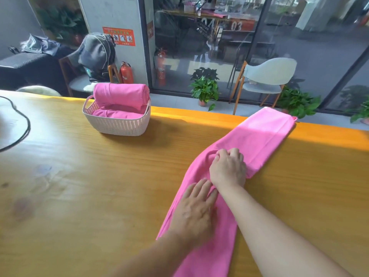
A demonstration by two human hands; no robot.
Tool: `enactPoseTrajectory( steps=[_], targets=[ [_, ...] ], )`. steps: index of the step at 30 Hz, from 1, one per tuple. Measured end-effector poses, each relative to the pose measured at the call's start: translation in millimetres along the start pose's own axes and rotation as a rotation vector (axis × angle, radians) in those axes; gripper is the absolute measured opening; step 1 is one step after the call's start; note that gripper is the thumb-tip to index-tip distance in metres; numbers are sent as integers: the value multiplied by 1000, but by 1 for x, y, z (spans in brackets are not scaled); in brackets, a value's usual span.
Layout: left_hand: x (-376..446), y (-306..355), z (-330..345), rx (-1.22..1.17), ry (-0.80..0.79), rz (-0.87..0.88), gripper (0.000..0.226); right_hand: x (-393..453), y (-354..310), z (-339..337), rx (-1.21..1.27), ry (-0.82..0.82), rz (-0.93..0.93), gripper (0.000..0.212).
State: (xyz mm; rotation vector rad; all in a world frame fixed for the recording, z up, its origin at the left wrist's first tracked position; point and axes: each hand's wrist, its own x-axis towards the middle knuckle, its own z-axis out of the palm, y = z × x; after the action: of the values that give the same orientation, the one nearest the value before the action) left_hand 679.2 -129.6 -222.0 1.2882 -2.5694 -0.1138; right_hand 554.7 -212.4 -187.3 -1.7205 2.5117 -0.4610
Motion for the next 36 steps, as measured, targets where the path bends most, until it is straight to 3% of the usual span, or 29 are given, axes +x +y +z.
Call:
enactPoseTrajectory(
  steps=[3,8,12,18,25,31,36],
  targets=[
    [24,-12,11,30,-139,102,63,34,24,2,30,67,110,35],
    [29,1,37,71,-145,196,69,94,57,26,-76,-219,331,72],
    [33,7,51,63,-100,203,72,109,55,42,-109,-269,201,73],
    [36,30,61,-58,-234,71,71,124,54,41,-139,-317,-82,75],
    [47,71,51,-169,-114,-149,72,104,40,31,-41,-327,-198,67],
    [51,75,44,21,-205,-25,70,9,62,15,115,-227,-245,55],
    [38,79,38,-47,-202,36,78,-38,91,5,252,-247,-144,58]
  ],
)
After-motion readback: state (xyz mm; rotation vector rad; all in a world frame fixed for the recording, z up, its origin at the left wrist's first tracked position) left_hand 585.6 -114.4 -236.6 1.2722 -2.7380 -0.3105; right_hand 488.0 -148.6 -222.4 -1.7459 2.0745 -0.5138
